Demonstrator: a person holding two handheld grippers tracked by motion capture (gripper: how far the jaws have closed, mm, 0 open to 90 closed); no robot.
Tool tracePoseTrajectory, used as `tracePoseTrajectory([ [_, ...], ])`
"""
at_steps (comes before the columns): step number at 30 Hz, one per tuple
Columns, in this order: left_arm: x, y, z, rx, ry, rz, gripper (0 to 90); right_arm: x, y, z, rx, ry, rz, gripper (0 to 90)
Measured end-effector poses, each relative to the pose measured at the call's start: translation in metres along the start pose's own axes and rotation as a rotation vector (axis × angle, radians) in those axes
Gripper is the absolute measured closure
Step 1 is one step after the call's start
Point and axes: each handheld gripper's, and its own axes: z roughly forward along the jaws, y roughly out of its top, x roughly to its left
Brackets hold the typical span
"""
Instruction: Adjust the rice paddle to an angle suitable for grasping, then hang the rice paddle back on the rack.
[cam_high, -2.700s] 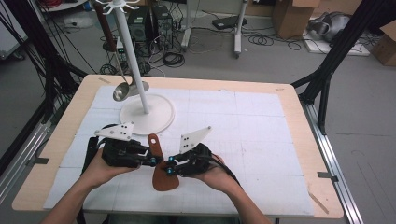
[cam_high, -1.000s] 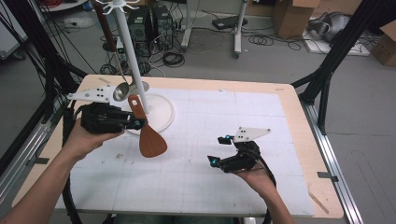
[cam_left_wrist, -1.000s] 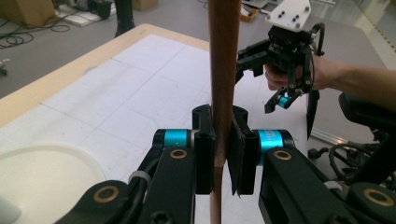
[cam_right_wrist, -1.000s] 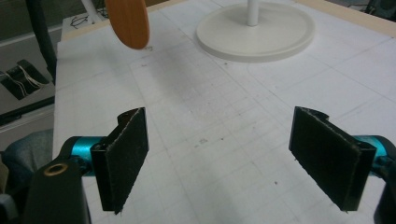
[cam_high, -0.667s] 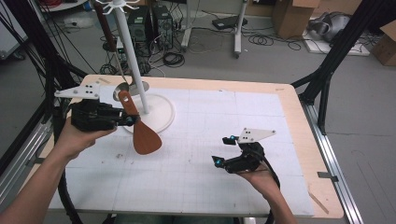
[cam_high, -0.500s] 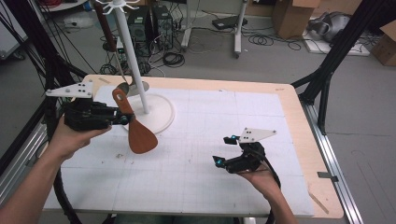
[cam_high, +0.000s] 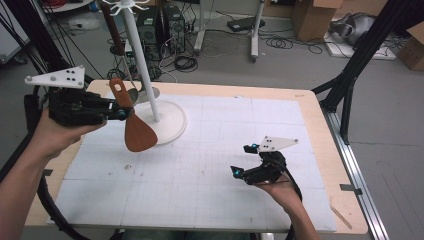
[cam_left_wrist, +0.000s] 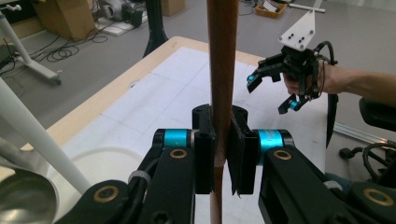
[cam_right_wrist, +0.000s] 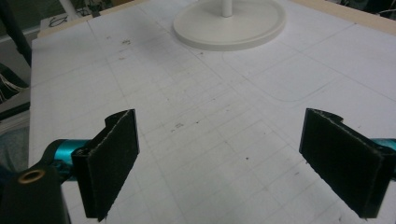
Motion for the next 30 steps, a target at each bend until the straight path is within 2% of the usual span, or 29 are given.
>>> tracePoseTrajectory([
  [7,0.008,0.016,0.007,0.007,-0.019,0.002,81.7,-0.003,-0.003,-0.003,-0.003,-0.023,0.013,8.7],
  [10,0.012,0.022,0.01,0.014,-0.022,0.0,81.7,-0.005,-0.004,-0.003,0.001,-0.048,0.016,1.5],
  [30,0.033,0.05,0.024,0.035,-0.023,0.001,81.7,-0.006,-0.006,-0.008,-0.017,-0.083,0.032,1.3],
])
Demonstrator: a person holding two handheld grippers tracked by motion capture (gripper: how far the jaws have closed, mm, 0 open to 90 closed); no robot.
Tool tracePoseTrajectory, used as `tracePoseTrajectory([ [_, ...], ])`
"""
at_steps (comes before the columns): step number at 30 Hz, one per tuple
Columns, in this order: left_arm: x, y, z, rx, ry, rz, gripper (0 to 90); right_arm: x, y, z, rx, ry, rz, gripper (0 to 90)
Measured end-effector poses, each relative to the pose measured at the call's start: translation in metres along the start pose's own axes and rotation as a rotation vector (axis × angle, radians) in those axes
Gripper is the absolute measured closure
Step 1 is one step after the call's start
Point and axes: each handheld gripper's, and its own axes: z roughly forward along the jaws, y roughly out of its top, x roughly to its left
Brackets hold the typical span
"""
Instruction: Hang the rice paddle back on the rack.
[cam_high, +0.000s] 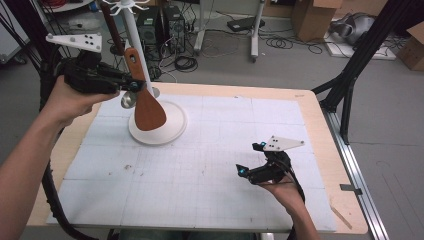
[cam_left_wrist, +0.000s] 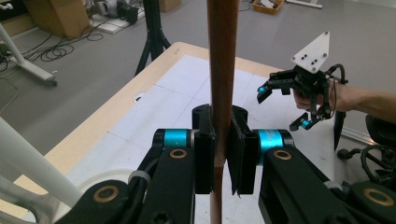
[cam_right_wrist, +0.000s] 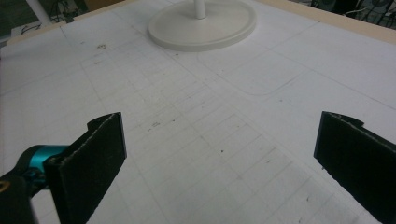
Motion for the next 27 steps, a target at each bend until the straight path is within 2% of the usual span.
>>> tracePoseTrajectory([
  [3,0.002,0.005,0.001,0.005,0.001,0.008,81.7,0.001,0.0,-0.001,-0.002,-0.002,0.0,1.3],
  [15,0.017,0.016,-0.001,0.007,0.013,-0.007,81.7,0.001,-0.001,0.0,-0.007,-0.018,-0.005,0.2],
  [27,0.032,0.033,0.005,0.006,0.026,-0.014,81.7,0.001,0.0,-0.002,-0.018,-0.025,-0.002,0.2],
])
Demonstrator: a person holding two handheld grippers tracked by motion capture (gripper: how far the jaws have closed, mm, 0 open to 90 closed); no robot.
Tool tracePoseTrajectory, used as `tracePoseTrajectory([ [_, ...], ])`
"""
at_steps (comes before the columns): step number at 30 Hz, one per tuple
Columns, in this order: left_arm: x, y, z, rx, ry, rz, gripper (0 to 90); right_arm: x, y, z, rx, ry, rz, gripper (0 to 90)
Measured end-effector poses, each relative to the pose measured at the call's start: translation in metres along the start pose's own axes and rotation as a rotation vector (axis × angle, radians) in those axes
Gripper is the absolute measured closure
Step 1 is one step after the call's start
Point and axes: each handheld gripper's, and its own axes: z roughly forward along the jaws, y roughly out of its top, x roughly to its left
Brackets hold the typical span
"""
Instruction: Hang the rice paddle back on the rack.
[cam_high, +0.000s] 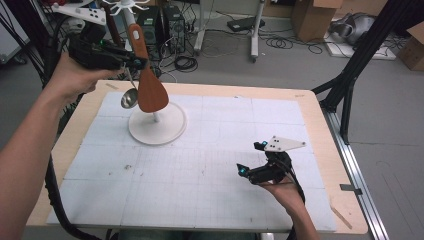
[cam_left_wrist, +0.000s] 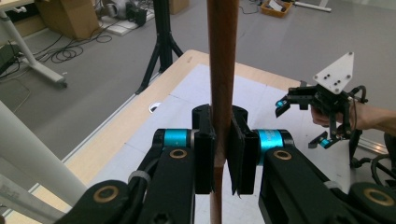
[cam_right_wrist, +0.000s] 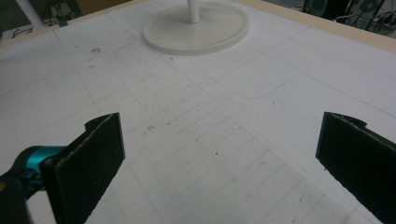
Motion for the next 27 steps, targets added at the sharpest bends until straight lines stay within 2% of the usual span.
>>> tracePoseTrajectory([
  [16,0.017,0.02,0.001,-0.003,0.03,-0.033,81.7,0.0,0.0,0.0,-0.011,0.012,-0.001,0.2],
  [27,0.029,0.018,0.001,-0.008,0.045,-0.066,81.7,0.001,0.001,-0.001,-0.019,0.014,0.0,0.2],
])
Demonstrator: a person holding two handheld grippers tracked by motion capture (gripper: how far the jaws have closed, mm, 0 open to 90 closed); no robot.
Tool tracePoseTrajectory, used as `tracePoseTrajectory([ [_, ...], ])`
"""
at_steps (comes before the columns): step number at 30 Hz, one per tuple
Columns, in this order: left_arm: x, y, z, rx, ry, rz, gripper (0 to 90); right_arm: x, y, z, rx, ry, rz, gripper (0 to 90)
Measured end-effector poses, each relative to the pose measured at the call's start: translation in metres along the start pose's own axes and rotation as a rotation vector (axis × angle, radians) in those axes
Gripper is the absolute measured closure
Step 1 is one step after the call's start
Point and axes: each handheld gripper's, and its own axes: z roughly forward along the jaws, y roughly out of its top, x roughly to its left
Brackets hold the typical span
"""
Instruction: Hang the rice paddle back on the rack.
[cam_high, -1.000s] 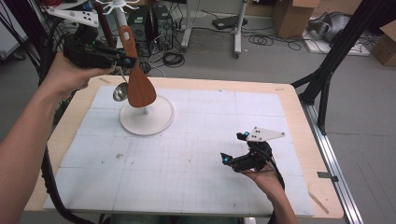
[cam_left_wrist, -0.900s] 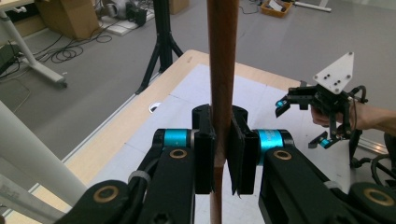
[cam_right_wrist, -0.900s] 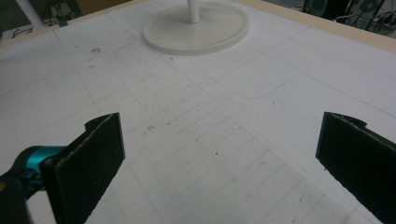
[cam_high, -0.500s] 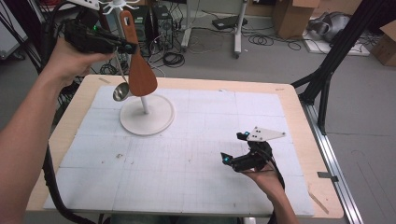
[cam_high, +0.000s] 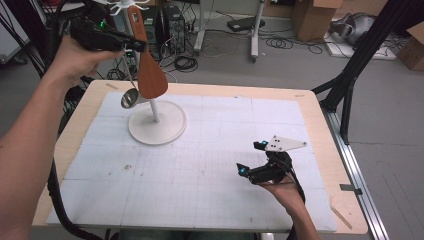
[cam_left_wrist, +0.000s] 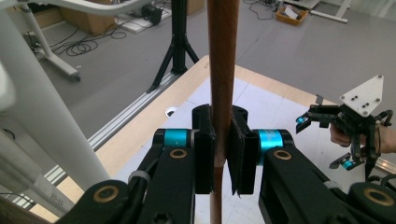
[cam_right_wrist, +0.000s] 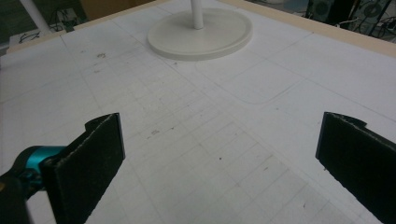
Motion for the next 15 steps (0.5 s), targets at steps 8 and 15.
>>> tracePoseTrajectory([
  [8,0.0017,-0.0006,0.0023,0.002,0.005,-0.004,81.7,0.0007,0.0003,0.0,0.0,0.006,-0.002,0.2],
  [15,0.0049,-0.0014,0.0023,0.003,0.015,-0.017,81.7,0.0017,0.0008,0.0,0.0,0.006,-0.004,0.2],
])
